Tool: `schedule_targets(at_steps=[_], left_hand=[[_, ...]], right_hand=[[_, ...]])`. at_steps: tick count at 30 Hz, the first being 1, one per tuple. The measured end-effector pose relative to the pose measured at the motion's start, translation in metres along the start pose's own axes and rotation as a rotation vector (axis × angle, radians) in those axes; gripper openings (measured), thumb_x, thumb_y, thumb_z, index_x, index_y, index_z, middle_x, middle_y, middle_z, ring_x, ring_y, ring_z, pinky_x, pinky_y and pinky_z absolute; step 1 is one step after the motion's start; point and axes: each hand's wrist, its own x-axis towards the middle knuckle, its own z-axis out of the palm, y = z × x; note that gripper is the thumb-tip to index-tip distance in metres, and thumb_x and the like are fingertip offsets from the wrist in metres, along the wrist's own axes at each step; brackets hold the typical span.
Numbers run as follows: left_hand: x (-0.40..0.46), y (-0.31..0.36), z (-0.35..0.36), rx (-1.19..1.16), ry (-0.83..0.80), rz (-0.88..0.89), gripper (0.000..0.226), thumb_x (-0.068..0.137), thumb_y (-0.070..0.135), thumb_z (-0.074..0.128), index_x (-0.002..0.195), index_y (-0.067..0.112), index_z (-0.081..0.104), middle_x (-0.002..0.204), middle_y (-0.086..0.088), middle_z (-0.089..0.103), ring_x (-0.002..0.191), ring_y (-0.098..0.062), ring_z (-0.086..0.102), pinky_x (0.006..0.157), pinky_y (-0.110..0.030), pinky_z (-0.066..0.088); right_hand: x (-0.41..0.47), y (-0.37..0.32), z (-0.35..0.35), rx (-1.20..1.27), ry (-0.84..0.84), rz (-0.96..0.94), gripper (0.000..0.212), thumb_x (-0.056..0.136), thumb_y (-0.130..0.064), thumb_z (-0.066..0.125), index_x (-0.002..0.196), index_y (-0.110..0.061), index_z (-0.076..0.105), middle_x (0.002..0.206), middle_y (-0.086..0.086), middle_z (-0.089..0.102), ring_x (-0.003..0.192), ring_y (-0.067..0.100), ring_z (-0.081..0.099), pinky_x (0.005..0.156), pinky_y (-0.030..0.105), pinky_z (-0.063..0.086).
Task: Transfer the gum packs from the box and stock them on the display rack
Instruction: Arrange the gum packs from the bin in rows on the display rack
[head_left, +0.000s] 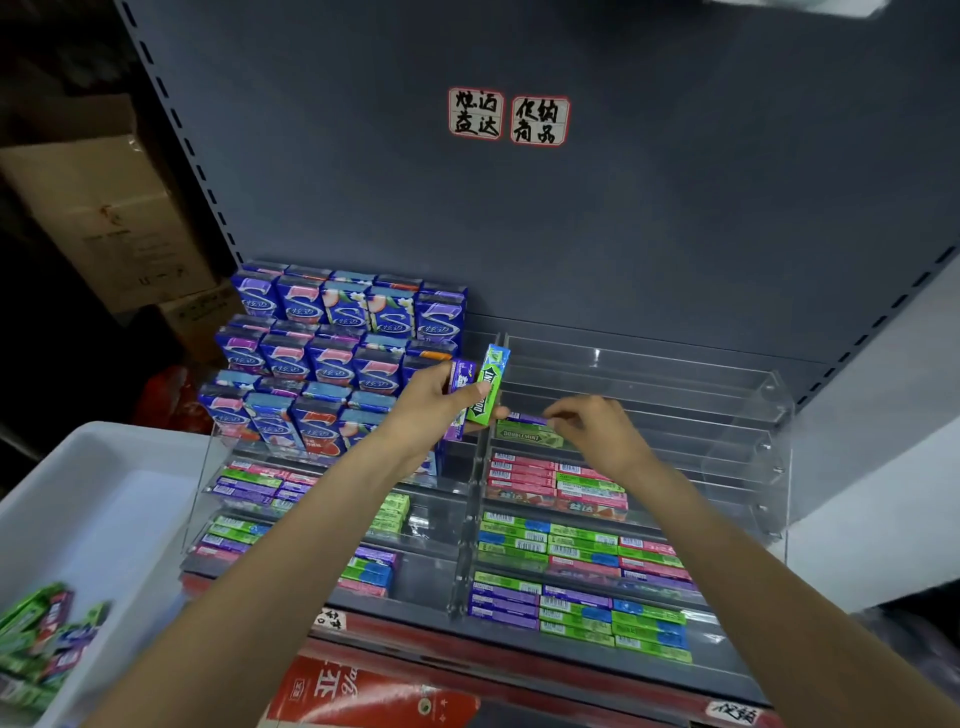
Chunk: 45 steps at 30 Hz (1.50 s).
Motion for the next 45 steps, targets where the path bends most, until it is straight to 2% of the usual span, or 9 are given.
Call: schedule_targets(at_steps=[8, 13, 17, 21, 26, 31, 35, 38, 45], left_hand=[[-0.002, 0.003, -0.001, -0.013, 0.03, 0.034, 0.006, 0.091, 0.008, 0.058, 0.094, 0.009, 0.063, 0.081, 0.0, 0.072, 0.069, -0.008, 0.07, 0.057, -0.019, 0.054], [0.0, 0.001, -0.001, -0.001, -0.009, 0.015, 0.007, 0.092, 0.009, 0.057, 0.096, 0.011, 0.063, 0.092, -0.006, 0.073, 0.08, -0.017, 0.072, 0.075, -0.027, 0.058], [0.0, 0.001, 0.002, 0.014, -0.016, 0.026, 0.009, 0.092, 0.009, 0.056, 0.096, 0.013, 0.063, 0.084, 0.003, 0.074, 0.078, -0.011, 0.071, 0.073, -0.025, 0.058], [0.003, 0.004, 0.006, 0.092, -0.032, 0.028, 0.013, 0.09, 0.012, 0.061, 0.102, 0.01, 0.063, 0.097, -0.005, 0.073, 0.088, -0.017, 0.07, 0.08, -0.031, 0.057], [0.004, 0.008, 0.022, 0.083, 0.074, 0.136, 0.007, 0.088, 0.013, 0.064, 0.094, 0.014, 0.062, 0.087, 0.002, 0.069, 0.072, 0.001, 0.065, 0.065, -0.012, 0.052], [0.005, 0.009, 0.033, 0.058, 0.057, 0.151, 0.009, 0.089, 0.013, 0.063, 0.09, 0.023, 0.061, 0.088, 0.004, 0.069, 0.078, -0.003, 0.066, 0.072, -0.018, 0.052], [0.007, 0.012, 0.026, 0.002, 0.067, 0.102, 0.011, 0.095, 0.014, 0.052, 0.103, 0.011, 0.06, 0.085, 0.001, 0.069, 0.059, -0.003, 0.066, 0.061, -0.02, 0.056], [0.01, 0.012, 0.016, 0.046, 0.102, 0.063, 0.014, 0.1, 0.017, 0.043, 0.103, 0.012, 0.056, 0.071, 0.002, 0.067, 0.046, -0.003, 0.052, 0.049, -0.021, 0.049], [0.009, 0.008, 0.011, 0.038, -0.009, 0.055, 0.013, 0.1, 0.006, 0.032, 0.095, 0.017, 0.037, 0.088, -0.001, 0.071, 0.069, -0.009, 0.061, 0.062, -0.022, 0.05]], right_hand=[[0.001, 0.0, -0.001, 0.032, -0.019, 0.041, 0.03, 0.095, -0.018, 0.054, 0.122, -0.009, 0.06, 0.119, 0.007, 0.064, 0.108, 0.016, 0.059, 0.088, 0.017, 0.039], [0.001, 0.002, -0.002, 0.026, -0.005, 0.045, 0.03, 0.095, -0.02, 0.054, 0.122, -0.01, 0.06, 0.118, 0.007, 0.064, 0.106, 0.016, 0.059, 0.087, 0.018, 0.04], [-0.003, -0.002, -0.004, 0.019, 0.035, 0.022, 0.029, 0.095, -0.019, 0.054, 0.121, -0.01, 0.061, 0.118, 0.005, 0.064, 0.103, 0.014, 0.059, 0.087, 0.016, 0.041], [-0.012, -0.018, -0.012, 0.297, 0.204, -0.003, 0.024, 0.094, -0.02, 0.054, 0.115, -0.015, 0.064, 0.104, -0.009, 0.062, 0.095, 0.004, 0.056, 0.077, 0.002, 0.039], [-0.021, -0.038, -0.017, 0.623, 0.072, 0.022, 0.015, 0.085, -0.02, 0.067, 0.1, -0.019, 0.067, 0.09, -0.008, 0.069, 0.081, 0.0, 0.065, 0.071, 0.01, 0.049], [-0.018, -0.04, -0.012, 0.746, 0.176, 0.103, 0.008, 0.083, -0.009, 0.067, 0.09, -0.01, 0.063, 0.084, 0.01, 0.071, 0.074, 0.016, 0.069, 0.071, 0.024, 0.056], [-0.013, -0.019, -0.022, 0.621, 0.275, 0.138, 0.013, 0.085, -0.007, 0.065, 0.083, -0.02, 0.062, 0.083, 0.006, 0.07, 0.068, 0.008, 0.067, 0.069, 0.021, 0.054], [-0.012, -0.002, -0.029, 0.321, 0.323, 0.16, 0.009, 0.085, -0.011, 0.066, 0.094, -0.012, 0.069, 0.085, 0.001, 0.068, 0.075, 0.012, 0.064, 0.075, 0.022, 0.05], [-0.006, 0.009, -0.016, -0.055, 0.232, 0.104, 0.024, 0.09, -0.016, 0.061, 0.113, -0.01, 0.067, 0.105, 0.01, 0.07, 0.094, 0.023, 0.066, 0.087, 0.037, 0.054]])
